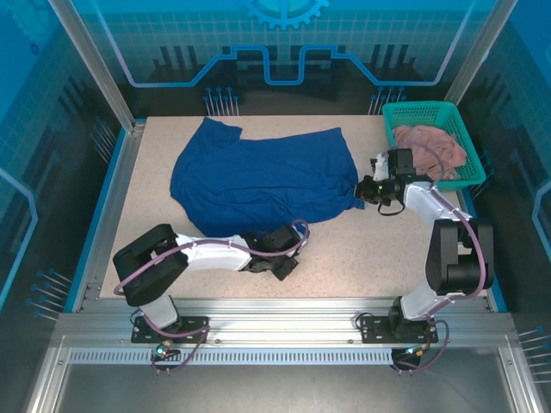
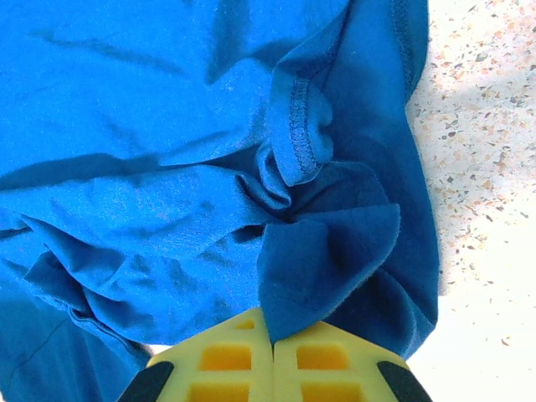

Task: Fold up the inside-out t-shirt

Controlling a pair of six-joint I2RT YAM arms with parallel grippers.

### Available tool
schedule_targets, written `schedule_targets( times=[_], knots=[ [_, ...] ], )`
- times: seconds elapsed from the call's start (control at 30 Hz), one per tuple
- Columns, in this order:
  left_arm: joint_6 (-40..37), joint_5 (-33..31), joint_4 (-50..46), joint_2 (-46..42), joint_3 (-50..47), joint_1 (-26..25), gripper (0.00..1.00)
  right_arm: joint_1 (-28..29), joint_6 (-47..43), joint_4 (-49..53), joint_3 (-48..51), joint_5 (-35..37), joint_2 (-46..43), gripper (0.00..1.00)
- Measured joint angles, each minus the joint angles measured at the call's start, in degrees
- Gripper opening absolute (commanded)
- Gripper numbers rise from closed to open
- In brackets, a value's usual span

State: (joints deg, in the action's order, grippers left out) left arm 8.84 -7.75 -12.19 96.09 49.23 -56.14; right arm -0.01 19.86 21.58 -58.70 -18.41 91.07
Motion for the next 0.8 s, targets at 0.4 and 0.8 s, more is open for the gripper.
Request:
schedule_targets(
  times=[0.4, 0.8],
  knots=[
    [4.8, -0.1, -0.6, -24.1, -6.3, 12.0, 0.00, 0.3, 0.1, -1.8, 2.5, -0.9, -9.2, 0.02],
    [7.8, -9.4, -6.8, -43.9, 14.4, 40.1, 0.00, 0.6, -2.0, 0.8, -14.9, 4.0, -15.8, 0.01]
  ],
)
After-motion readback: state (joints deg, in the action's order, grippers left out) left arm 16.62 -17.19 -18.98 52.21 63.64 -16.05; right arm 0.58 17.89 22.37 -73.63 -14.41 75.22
